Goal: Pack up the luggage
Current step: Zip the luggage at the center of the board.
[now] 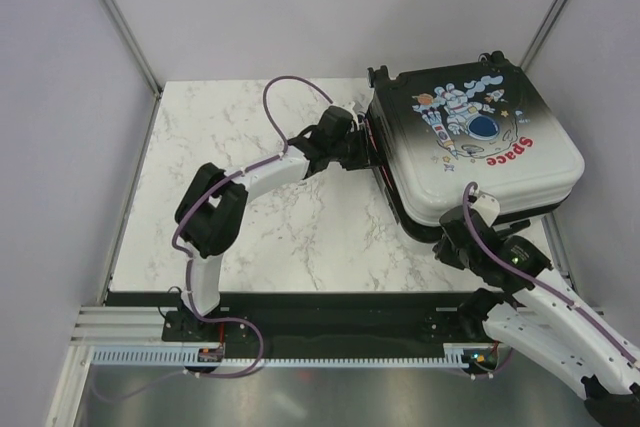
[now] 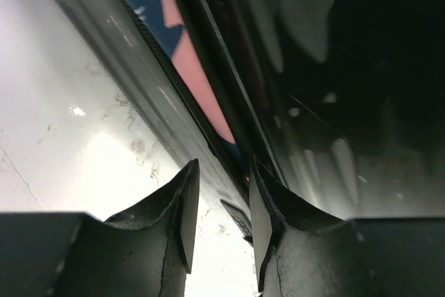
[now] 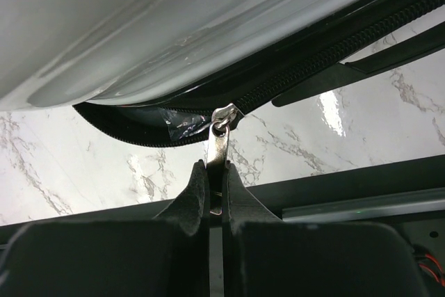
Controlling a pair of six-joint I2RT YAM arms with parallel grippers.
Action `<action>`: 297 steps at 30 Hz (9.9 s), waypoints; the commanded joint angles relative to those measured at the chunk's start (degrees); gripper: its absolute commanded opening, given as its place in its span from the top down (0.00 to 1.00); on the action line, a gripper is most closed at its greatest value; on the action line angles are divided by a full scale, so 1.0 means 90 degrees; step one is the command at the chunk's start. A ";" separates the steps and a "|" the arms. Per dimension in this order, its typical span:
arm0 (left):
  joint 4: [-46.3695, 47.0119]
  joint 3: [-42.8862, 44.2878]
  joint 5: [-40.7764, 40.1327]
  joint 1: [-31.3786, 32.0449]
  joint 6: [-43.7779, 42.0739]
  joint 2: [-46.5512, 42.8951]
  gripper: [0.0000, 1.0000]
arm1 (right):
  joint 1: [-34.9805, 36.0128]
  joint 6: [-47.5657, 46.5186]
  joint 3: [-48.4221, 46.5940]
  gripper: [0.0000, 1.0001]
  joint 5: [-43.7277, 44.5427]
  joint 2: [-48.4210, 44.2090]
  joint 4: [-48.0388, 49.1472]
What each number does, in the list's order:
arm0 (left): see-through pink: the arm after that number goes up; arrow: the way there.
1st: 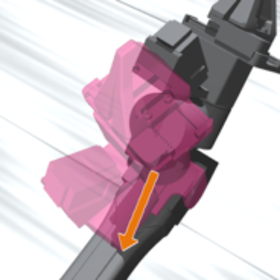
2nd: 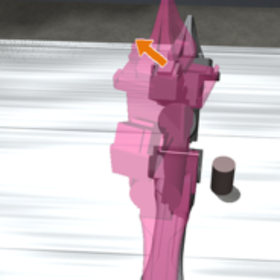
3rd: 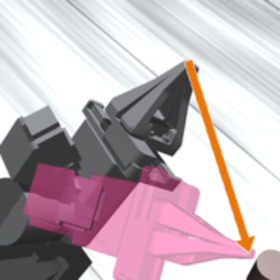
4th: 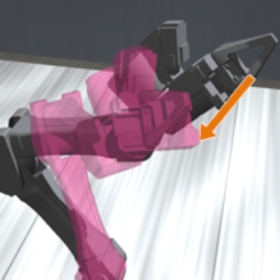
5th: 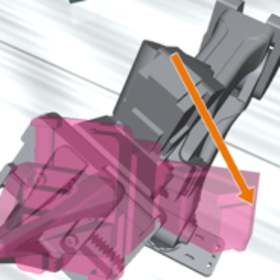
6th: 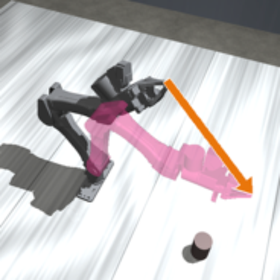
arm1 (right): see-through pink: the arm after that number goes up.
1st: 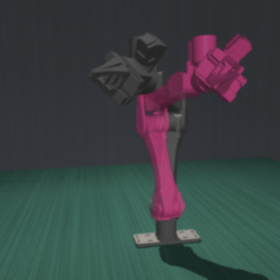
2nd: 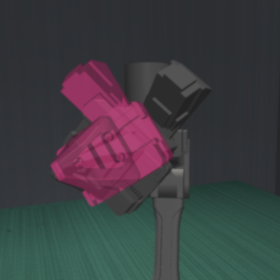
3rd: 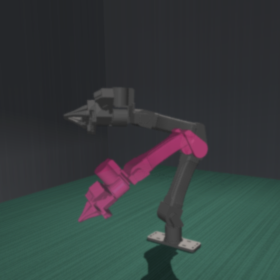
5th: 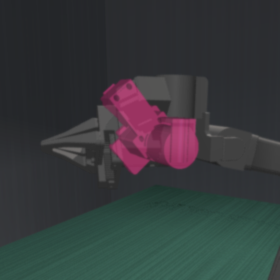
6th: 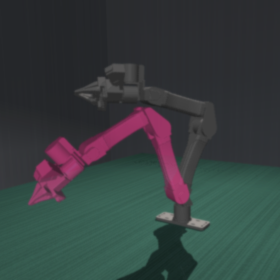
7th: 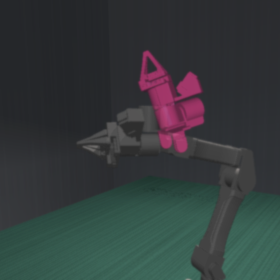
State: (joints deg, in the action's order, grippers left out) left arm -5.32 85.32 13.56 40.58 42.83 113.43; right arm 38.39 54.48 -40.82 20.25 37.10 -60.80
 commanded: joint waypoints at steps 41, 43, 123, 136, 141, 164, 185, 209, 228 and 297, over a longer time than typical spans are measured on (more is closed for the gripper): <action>-0.0151 0.0510 -0.1009 0.0833 0.0896 0.0542 0.98 | 0.0684 -0.1161 -0.1158 1.00 -0.0824 0.1033 0.1354; -0.0161 0.0569 -0.1019 0.0862 0.0896 0.0571 0.98 | 0.0840 -0.1093 -0.1197 1.00 -0.0737 0.1111 0.1452; -0.1772 -0.0372 -0.0367 -0.1335 -0.0648 -0.3052 0.31 | 0.2053 0.0851 -0.0025 1.00 0.1080 0.1454 0.0993; -0.3149 0.6585 0.0437 -0.1598 -0.0540 0.2436 0.19 | 0.2043 0.0207 -0.0484 1.00 0.1168 0.2215 0.1189; -0.2866 0.6497 0.0446 -0.1345 -0.0735 0.2729 0.16 | 0.1936 0.0129 -0.0406 1.00 0.1139 0.2157 0.1198; -0.1381 0.2190 -0.1076 -0.1511 -0.0316 0.0903 0.28 | 0.1848 0.0792 0.0033 1.00 0.1119 0.1141 0.0535; 0.0055 0.0237 -0.0853 -0.1520 0.0115 -0.0005 0.27 | 0.1848 0.0841 0.0072 1.00 0.1109 0.0936 0.0398; -0.0981 0.1458 -0.0677 -0.1110 -0.0423 0.1137 0.44 | 0.1857 0.0890 0.0033 1.00 0.1119 0.0995 0.0398; -0.0699 0.0268 -0.0951 -0.1071 -0.0550 0.0815 0.49 | 0.1857 0.0880 -0.0064 1.00 0.1236 0.1092 0.0339; -0.1264 0.1506 0.0084 -0.0143 -0.0765 0.2036 0.98 | 0.1857 0.1125 -0.0152 1.00 0.1412 0.0780 -0.0101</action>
State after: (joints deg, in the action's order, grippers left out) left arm -7.33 101.69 2.87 34.06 31.75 124.62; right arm 55.33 64.40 -41.82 31.18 44.62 -57.01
